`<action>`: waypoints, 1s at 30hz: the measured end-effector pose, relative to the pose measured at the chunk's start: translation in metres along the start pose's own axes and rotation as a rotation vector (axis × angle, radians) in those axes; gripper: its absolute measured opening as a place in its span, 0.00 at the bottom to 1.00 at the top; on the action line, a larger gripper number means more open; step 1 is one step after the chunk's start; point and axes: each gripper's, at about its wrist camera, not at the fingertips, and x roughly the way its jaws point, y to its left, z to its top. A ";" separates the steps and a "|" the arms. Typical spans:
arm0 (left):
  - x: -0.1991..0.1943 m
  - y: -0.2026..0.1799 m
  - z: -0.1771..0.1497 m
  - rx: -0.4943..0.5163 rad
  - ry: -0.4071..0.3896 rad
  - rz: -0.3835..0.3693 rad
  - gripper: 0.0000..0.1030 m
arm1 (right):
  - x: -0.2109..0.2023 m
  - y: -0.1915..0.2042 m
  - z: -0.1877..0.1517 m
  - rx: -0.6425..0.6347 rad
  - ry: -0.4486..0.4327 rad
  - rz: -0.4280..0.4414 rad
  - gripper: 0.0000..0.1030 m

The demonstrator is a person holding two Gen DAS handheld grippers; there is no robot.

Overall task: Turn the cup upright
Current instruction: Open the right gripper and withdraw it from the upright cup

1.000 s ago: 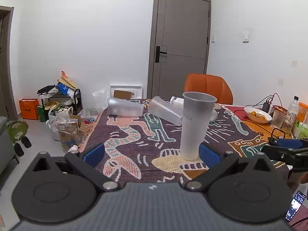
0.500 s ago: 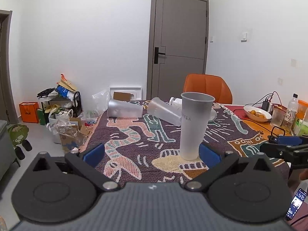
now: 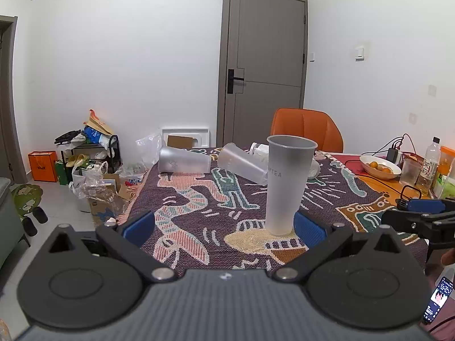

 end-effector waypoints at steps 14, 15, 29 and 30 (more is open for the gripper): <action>0.001 0.002 0.001 -0.001 0.004 0.005 1.00 | 0.001 0.003 -0.001 -0.009 0.001 0.003 1.00; 0.001 0.002 0.002 -0.001 0.003 0.004 1.00 | 0.001 0.002 -0.001 -0.009 0.001 0.004 1.00; -0.003 0.002 0.002 0.006 -0.011 0.009 1.00 | 0.001 0.005 0.000 -0.017 0.000 0.007 1.00; -0.003 0.002 0.002 0.011 -0.014 0.006 1.00 | 0.001 0.006 0.001 -0.016 0.000 0.007 1.00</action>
